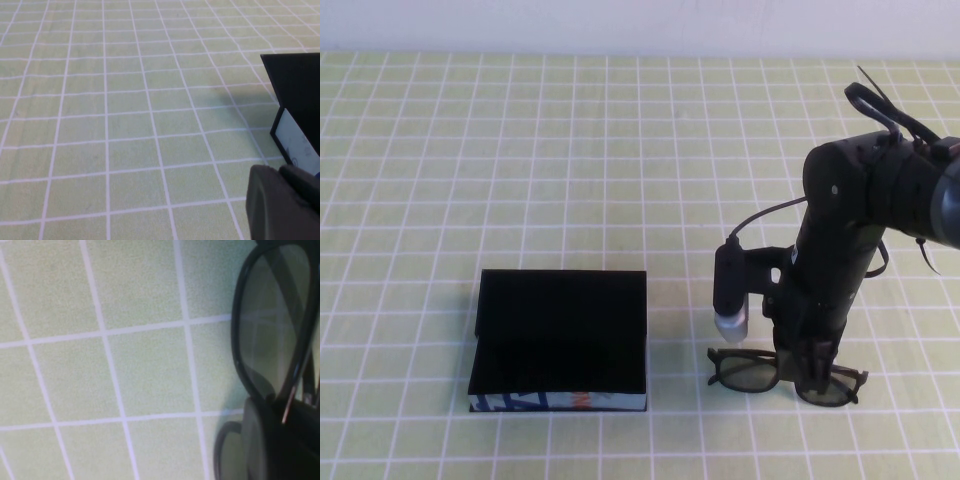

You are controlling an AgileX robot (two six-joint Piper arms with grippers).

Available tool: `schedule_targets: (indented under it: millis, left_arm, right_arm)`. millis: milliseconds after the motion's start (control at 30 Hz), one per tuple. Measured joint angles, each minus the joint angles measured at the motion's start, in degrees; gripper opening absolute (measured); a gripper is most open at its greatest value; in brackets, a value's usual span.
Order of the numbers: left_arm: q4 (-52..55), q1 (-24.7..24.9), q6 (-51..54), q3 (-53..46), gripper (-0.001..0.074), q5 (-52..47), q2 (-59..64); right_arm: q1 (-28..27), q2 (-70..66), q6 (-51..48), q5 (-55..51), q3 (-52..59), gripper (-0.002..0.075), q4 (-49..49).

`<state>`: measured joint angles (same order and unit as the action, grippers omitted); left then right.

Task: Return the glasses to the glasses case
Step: Pick up the glasses from the table, then place the glasses in the glasses case

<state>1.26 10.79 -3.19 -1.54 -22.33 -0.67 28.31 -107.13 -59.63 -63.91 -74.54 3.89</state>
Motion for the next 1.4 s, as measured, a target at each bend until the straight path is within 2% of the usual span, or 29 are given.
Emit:
schedule_targets:
  millis: [467, 700, 833, 1000, 1200, 1400]
  left_arm:
    - [0.0, 0.0, 0.0, 0.0, -0.0003, 0.0, 0.0]
    - [0.0, 0.0, 0.0, 0.0, -0.0003, 0.0, 0.0]
    - [0.0, 0.0, 0.0, 0.0, -0.0003, 0.0, 0.0]
    - [0.0, 0.0, 0.0, 0.0, -0.0003, 0.0, 0.0]
    - [0.0, 0.0, 0.0, 0.0, -0.0003, 0.0, 0.0]
    - [0.0, 0.0, 0.0, 0.0, -0.0003, 0.0, 0.0]
  right_arm:
    - [0.1, 1.2, 4.0, -2.2, -0.3, 0.0005, -0.8]
    - [2.5, 5.9, 7.5, -4.9, -0.3, 0.0005, -3.3]
    - [5.7, 7.4, 11.0, -5.5, -1.7, 0.0005, -5.1]
    - [12.0, 6.6, 13.0, -5.9, -8.7, 0.0005, -5.3]
    - [19.5, -0.9, 15.0, -6.0, -20.6, 0.0004, -5.3]
    - [23.4, -8.8, 15.1, -6.0, -29.9, 0.0004, -5.3]
